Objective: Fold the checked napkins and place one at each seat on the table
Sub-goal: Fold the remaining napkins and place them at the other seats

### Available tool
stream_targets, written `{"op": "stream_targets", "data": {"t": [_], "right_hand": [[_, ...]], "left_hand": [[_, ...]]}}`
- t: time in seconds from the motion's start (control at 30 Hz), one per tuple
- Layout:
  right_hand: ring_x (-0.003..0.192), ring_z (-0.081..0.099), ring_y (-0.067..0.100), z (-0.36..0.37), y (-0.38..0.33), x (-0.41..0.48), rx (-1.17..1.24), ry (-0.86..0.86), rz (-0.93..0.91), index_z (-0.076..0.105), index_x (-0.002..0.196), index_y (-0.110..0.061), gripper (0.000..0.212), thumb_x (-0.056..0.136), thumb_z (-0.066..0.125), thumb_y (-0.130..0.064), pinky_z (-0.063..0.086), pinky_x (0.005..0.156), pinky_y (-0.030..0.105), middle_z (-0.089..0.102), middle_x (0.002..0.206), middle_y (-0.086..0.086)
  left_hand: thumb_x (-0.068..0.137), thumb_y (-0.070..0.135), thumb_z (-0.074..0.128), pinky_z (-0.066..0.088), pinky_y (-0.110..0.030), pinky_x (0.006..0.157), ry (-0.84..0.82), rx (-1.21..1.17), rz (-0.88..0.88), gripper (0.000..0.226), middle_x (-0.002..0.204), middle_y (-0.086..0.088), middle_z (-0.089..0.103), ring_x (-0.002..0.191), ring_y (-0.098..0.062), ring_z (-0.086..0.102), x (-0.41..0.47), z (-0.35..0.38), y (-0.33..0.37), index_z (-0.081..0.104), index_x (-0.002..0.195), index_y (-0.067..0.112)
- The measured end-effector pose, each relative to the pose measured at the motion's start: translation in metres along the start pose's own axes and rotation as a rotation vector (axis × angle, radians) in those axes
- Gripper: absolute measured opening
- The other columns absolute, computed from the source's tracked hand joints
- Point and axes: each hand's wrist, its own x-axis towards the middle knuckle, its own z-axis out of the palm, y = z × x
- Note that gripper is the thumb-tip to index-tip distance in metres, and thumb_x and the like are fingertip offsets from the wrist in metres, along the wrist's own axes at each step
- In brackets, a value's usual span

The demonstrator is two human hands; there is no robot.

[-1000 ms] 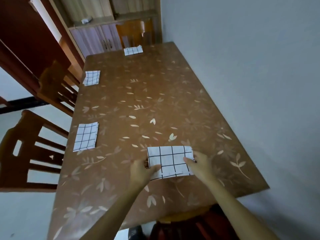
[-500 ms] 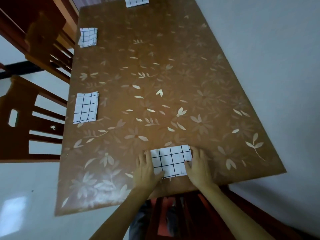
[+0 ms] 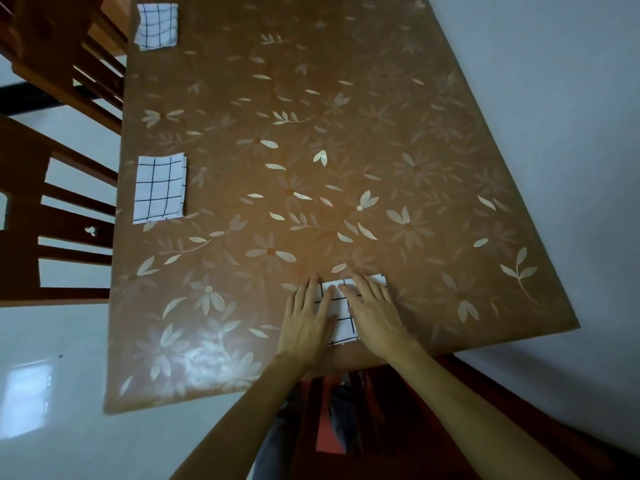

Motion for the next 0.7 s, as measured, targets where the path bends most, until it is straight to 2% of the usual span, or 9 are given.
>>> {"op": "stream_targets", "data": {"t": [0.13, 0.33, 0.5, 0.7], "right_hand": [[0.135, 0.052, 0.03, 0.006, 0.004, -0.017, -0.013, 0.052, 0.008, 0.057, 0.131, -0.019, 0.056, 0.081, 0.079, -0.013, 0.047, 0.107, 0.045, 0.053, 0.146, 0.012], [0.137, 0.051, 0.03, 0.012, 0.008, -0.039, -0.038, 0.088, 0.03, 0.057, 0.132, -0.018, 0.057, 0.08, 0.081, -0.015, 0.048, 0.104, 0.043, 0.052, 0.148, 0.014], [0.141, 0.045, 0.029, 0.014, 0.008, -0.048, -0.037, 0.088, 0.054, 0.058, 0.134, -0.018, 0.051, 0.086, 0.075, -0.015, 0.045, 0.108, 0.044, 0.047, 0.152, 0.013], [0.144, 0.04, 0.031, 0.016, 0.008, -0.06, 0.0, 0.087, 0.063, 0.056, 0.136, -0.016, 0.048, 0.09, 0.07, -0.012, 0.044, 0.11, 0.046, 0.041, 0.155, 0.016]], "left_hand": [[0.093, 0.039, 0.043, 0.045, -0.052, 0.106, -0.002, -0.002, 0.019, 0.054, 0.15, -0.024, 0.044, 0.137, -0.039, 0.044, -0.013, 0.005, 0.002, 0.048, 0.14, 0.011], [0.096, 0.04, 0.039, 0.042, -0.056, 0.11, -0.025, 0.001, 0.036, 0.056, 0.153, -0.022, 0.042, 0.141, -0.038, 0.042, -0.029, 0.008, 0.015, 0.046, 0.143, 0.01], [0.097, 0.044, 0.041, 0.042, -0.054, 0.11, -0.025, 0.007, 0.058, 0.057, 0.155, -0.021, 0.04, 0.141, -0.037, 0.042, -0.033, 0.011, 0.016, 0.046, 0.143, 0.011], [0.095, 0.046, 0.054, 0.043, -0.052, 0.111, -0.029, 0.023, 0.088, 0.063, 0.156, -0.02, 0.039, 0.144, -0.036, 0.04, -0.043, 0.009, 0.017, 0.046, 0.146, 0.01]]}}
